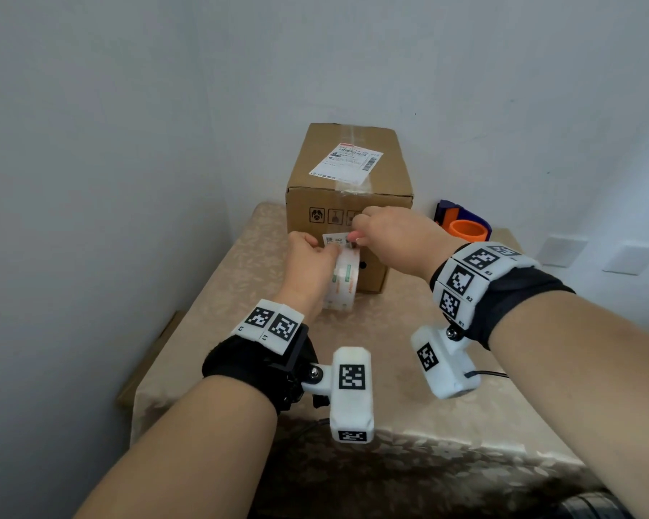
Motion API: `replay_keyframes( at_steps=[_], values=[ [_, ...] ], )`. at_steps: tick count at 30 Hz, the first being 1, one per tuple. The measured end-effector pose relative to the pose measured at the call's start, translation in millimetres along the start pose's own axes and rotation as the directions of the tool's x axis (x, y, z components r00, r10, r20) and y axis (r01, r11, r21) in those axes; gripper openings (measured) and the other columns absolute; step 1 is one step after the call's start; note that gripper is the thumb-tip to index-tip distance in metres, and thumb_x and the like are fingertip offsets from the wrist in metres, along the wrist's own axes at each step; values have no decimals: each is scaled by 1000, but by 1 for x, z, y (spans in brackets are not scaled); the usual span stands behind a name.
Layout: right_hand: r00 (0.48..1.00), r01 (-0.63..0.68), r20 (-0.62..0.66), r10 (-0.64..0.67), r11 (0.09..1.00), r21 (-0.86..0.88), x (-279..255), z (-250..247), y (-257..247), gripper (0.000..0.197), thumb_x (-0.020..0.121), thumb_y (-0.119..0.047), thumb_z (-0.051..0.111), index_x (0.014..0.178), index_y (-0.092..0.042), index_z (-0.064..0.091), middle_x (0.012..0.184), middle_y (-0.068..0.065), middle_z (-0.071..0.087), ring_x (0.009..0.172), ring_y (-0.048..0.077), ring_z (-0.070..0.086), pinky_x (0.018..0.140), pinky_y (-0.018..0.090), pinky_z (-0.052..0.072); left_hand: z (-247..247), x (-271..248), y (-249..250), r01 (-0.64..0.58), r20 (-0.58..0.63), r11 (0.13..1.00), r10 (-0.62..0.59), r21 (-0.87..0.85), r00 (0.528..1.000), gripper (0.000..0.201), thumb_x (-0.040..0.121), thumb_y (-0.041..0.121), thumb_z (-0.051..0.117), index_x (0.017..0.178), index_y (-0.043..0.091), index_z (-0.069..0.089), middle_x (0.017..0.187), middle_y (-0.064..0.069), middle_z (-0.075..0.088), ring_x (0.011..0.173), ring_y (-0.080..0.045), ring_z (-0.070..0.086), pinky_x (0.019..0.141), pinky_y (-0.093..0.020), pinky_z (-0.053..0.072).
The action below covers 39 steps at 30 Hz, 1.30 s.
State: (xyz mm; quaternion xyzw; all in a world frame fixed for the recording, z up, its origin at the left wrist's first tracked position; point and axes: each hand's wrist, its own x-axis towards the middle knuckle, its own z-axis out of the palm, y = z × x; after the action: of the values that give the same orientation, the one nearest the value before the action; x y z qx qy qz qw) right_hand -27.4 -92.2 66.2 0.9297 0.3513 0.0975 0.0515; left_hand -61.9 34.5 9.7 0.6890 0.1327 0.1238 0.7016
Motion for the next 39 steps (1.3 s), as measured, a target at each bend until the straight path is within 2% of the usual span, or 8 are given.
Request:
replay_keyframes(
  at_steps=[8, 16, 21, 24, 27, 31, 34, 39],
  values=[
    [999, 30, 11, -30, 999, -33, -3, 4, -15, 24, 92, -7, 49, 115, -8, 55, 112, 11, 59, 102, 28, 59, 80, 35, 47, -2, -4, -1, -28, 62, 998, 24, 62, 998, 34, 89, 15, 61, 77, 25, 31, 81, -6, 52, 74, -20, 55, 61, -32, 45],
    [944, -157, -197, 264, 887, 435, -37, 26, 17, 30, 98, -33, 42, 113, -13, 58, 111, 3, 65, 96, 14, 59, 80, 28, 49, -16, 1, 4, -70, 118, 981, 49, 182, 992, 25, 88, 16, 59, 80, 25, 38, 97, -21, 65, 77, -23, 61, 60, -34, 44],
    [830, -218, -296, 473, 764, 608, -46, 29, 32, 30, 96, -29, 47, 116, -11, 59, 108, 4, 67, 95, 16, 61, 80, 27, 48, 3, -16, 13, -240, 325, 919, 134, 313, 936, 25, 91, 23, 58, 76, 27, 38, 72, -1, 59, 65, -15, 59, 57, -28, 44],
    [743, -289, -235, 627, 617, 732, -58, 34, 46, 33, 93, -26, 44, 117, -9, 58, 109, 11, 64, 97, 25, 62, 85, 27, 54, 23, -27, 14, -414, 498, 816, 184, 403, 847, 18, 93, 23, 56, 83, 23, 40, 83, -11, 68, 72, -19, 62, 60, -29, 47],
    [676, -446, -39, 736, 451, 773, -74, 48, 64, 33, 95, -13, 40, 125, -7, 54, 111, 9, 61, 78, 20, 62, 55, -3, 45, 47, -30, 9, -592, 633, 657, 220, 466, 742, 14, 94, 18, 53, 92, 15, 40, 78, 1, 59, 71, -15, 55, 56, -23, 40],
    [558, -521, 108, 823, 247, 817, -93, 81, 84, 33, 88, -12, 51, 120, -5, 54, 92, 5, 61, 81, 25, 61, 87, 41, 55, 80, -28, -3, -720, 733, 491, 214, 491, 646, 11, 95, 13, 49, 90, 13, 39, 85, -5, 58, 77, -22, 55, 63, -28, 39],
    [506, -564, 145, 850, 199, 801, -105, 88, 94, 21, 86, -14, 57, 107, -9, 59, 78, -1, 55, 82, 24, 56, 79, 37, 48, 94, -21, -11, -763, 753, 404, 225, 505, 618, 13, 95, 12, 47, 87, 16, 37, 83, -3, 54, 76, -21, 51, 58, -25, 34],
    [440, -627, 195, 876, 145, 766, -118, 102, 106, 29, 87, -18, 59, 113, -8, 60, 105, 17, 69, 100, 32, 65, 92, 43, 52, 106, -6, -28, -776, 731, 175, 263, 606, 630, 13, 91, 8, 44, 85, 19, 41, 87, -2, 56, 88, -27, 55, 79, -35, 35]
  ],
)
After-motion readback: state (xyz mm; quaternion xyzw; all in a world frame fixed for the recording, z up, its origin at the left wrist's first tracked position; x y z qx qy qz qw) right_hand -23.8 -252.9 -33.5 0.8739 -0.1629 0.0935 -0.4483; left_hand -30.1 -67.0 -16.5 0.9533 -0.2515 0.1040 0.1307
